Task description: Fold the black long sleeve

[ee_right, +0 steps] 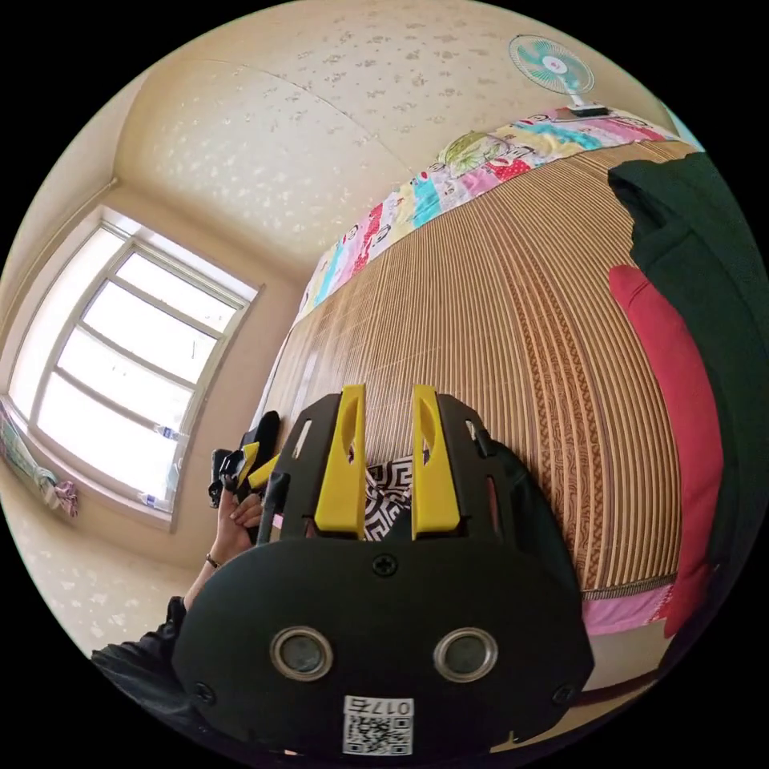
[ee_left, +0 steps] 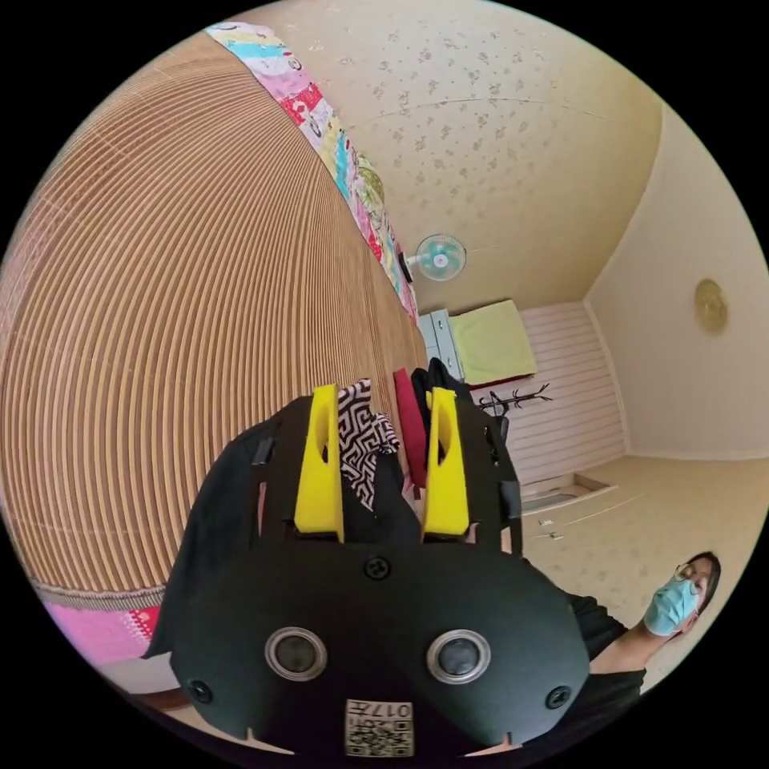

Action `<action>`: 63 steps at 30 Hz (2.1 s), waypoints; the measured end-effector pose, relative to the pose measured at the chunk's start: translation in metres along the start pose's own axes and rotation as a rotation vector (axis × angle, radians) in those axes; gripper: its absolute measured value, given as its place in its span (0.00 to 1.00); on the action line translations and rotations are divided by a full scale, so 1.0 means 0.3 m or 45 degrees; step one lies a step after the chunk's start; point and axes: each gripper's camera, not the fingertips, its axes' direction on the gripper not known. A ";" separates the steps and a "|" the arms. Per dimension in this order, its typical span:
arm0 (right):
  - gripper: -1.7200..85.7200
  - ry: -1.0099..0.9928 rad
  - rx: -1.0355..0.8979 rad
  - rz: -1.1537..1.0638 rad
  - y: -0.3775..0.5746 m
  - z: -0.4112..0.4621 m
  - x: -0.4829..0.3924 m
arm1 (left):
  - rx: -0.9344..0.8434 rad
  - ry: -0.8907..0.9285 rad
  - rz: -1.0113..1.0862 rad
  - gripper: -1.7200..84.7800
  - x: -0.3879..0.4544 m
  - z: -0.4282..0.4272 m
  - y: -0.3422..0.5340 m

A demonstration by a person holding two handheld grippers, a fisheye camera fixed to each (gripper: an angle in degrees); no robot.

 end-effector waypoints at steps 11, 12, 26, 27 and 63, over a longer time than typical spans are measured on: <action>0.09 0.442 -0.543 -0.355 0.308 0.319 -0.121 | 0.563 0.122 -0.698 0.16 -0.459 -0.777 0.844; 0.09 0.454 -0.561 -0.337 0.308 0.340 -0.112 | 0.606 0.231 -0.874 0.17 -0.558 -0.789 0.941; 0.05 0.562 -0.461 -0.377 0.391 0.426 -0.159 | 1.041 1.137 -1.578 0.17 -1.010 -0.438 1.132; 0.05 0.563 -0.459 -0.379 0.393 0.427 -0.160 | 1.110 1.187 -1.531 0.15 -1.015 -0.417 1.127; 0.16 -0.353 -0.073 0.312 0.606 -0.177 0.343 | -0.111 -0.267 0.219 0.11 0.167 0.719 0.929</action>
